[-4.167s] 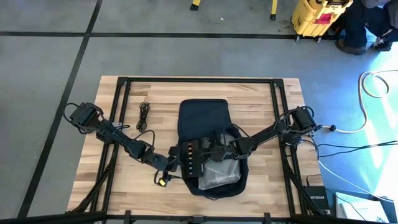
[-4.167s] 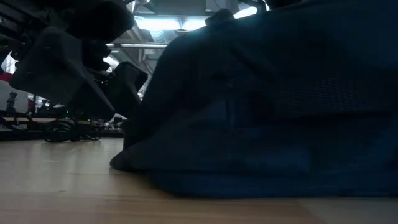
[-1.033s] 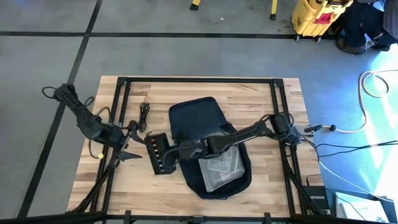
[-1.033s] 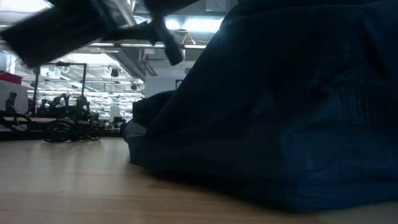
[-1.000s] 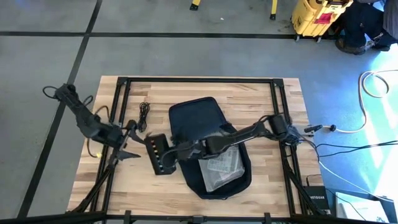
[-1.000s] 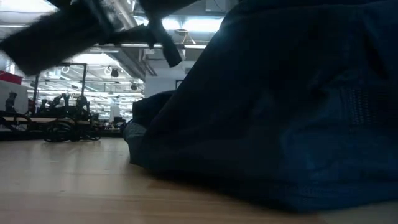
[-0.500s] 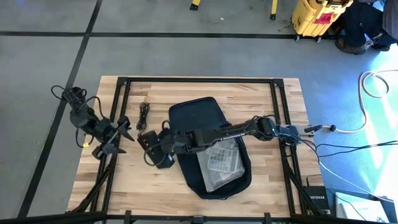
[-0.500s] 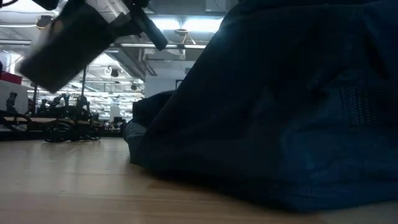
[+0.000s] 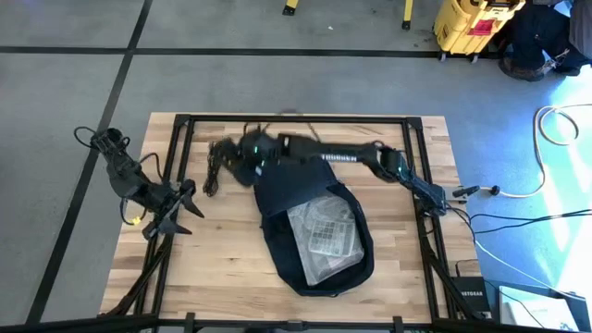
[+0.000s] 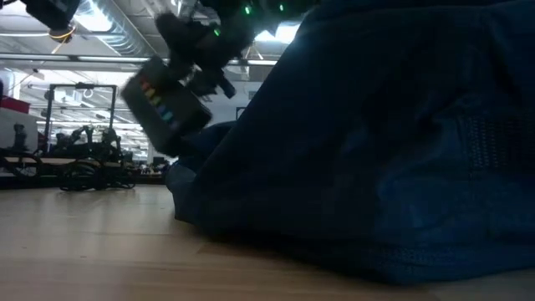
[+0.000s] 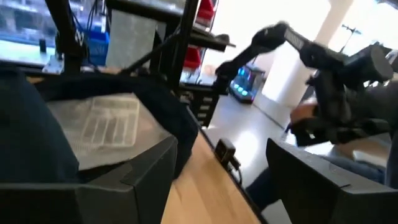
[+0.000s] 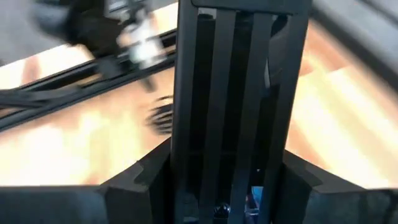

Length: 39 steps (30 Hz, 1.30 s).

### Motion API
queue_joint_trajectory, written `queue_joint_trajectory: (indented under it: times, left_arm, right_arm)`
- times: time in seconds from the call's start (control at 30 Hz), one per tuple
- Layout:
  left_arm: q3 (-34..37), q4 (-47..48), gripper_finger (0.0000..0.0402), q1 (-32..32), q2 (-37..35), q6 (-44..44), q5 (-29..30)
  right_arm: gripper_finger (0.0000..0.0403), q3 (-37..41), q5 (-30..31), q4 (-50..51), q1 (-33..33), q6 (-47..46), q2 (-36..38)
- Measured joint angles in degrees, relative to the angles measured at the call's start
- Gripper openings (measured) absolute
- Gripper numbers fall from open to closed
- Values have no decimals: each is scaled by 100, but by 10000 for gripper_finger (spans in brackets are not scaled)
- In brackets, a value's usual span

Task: Unpack backpack
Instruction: Remove the black medicine organizer from the black backpack

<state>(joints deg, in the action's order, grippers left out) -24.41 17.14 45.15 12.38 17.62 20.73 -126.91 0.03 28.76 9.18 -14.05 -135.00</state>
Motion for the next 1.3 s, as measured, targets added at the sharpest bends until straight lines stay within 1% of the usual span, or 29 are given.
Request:
queue_joint_trajectory:
  times: [0.13, 0.2, 0.3, 0.4, 0.57, 0.67, 0.73, 0.83, 0.93, 1.0, 1.13, 1.23, 1.3]
  left_arm:
    - [196, -277, 237, -2, 300, -92, 37]
    - [360, -514, 237, -9, 437, -202, 114]
    - [550, -833, 237, -17, 631, -384, 324]
    - [782, -1360, 237, -119, 792, -592, 518]
    - [1053, -2254, 237, -534, 1059, -925, 544]
    - [1124, -2580, 237, -838, 1246, -1194, 544]
    - [1160, -2839, 237, -1084, 1371, -1379, 546]
    - [1181, -3143, 237, -1490, 1577, -1543, 528]
    - [1181, -3359, 237, -1923, 1783, -1621, 373]
    - [1181, -3526, 237, -2236, 1941, -1537, 159]
    - [1181, -3652, 237, -2763, 2289, -1361, -464]
    - [1181, -3710, 237, -3067, 2597, -1302, -661]
    - [1181, -3837, 237, -3206, 2825, -1309, -731]
  right_arm:
    - [170, -7, -152, 85, 536, 788, 2]
    - [170, -179, -280, 358, 766, 1196, 2]
    - [170, -374, -411, 482, 1060, 1782, 15]
    - [170, -610, -587, 1045, 1283, 2291, 15]
    - [170, -815, -381, 2209, 1533, 3267, 40]
    - [170, -796, -485, 2897, 1683, 3543, 41]
    - [170, -791, -537, 2993, 1719, 3864, 37]
    - [170, -817, -226, 3220, 1728, 4555, 46]
    - [170, -808, -149, 3599, 1795, 5049, 46]
    - [170, -798, -158, 3759, 1863, 5103, 33]
    - [170, -798, -111, 4026, 1970, 5320, 24]
    - [170, -796, -262, 3971, 2086, 5360, 15]
    - [170, -796, -320, 4129, 2166, 5424, 15]
